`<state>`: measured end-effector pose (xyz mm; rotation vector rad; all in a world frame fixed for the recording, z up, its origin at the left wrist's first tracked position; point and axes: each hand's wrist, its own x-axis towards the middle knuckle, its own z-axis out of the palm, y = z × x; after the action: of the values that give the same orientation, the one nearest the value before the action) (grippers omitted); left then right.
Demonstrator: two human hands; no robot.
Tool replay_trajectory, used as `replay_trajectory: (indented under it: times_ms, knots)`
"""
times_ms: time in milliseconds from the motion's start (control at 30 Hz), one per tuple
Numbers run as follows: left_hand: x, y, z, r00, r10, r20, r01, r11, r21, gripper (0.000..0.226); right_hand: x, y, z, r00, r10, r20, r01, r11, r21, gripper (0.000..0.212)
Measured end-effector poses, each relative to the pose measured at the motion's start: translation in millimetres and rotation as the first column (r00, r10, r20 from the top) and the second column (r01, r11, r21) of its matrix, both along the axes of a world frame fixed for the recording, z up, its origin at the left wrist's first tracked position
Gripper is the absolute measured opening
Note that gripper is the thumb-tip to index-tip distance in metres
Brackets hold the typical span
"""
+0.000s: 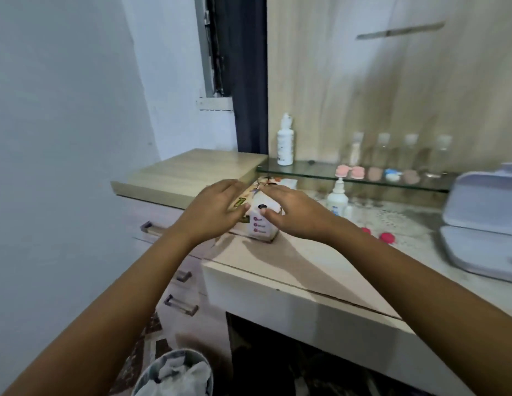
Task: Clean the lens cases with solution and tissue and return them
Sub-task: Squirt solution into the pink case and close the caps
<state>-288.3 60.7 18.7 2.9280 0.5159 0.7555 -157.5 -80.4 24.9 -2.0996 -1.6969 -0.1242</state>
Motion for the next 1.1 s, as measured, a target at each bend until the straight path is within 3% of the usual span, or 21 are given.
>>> replay_trajectory:
  times_ms: [100,267,567,1100]
  knots:
    - [38,-24,3,0.995,-0.092,0.029,0.092,0.996,0.015,0.049,28,-35,0,0.995,-0.103,-0.006,0.103,0.995,0.003,0.054]
    - [95,-62,-8,0.976,-0.218,0.012,0.218,0.976,0.021,0.061,67,-87,-4,0.968,-0.249,-0.013,0.249,0.968,-0.010,0.053]
    - [166,-112,-41,0.915,-0.401,-0.050,0.400,0.916,-0.015,0.055,109,-156,-31,0.889,-0.444,-0.110,0.445,0.895,-0.020,0.049]
    - [196,-118,-98,0.895,-0.439,-0.073,0.437,0.898,-0.046,0.038,132,-158,-86,0.850,-0.503,-0.158,0.506,0.862,-0.023,0.036]
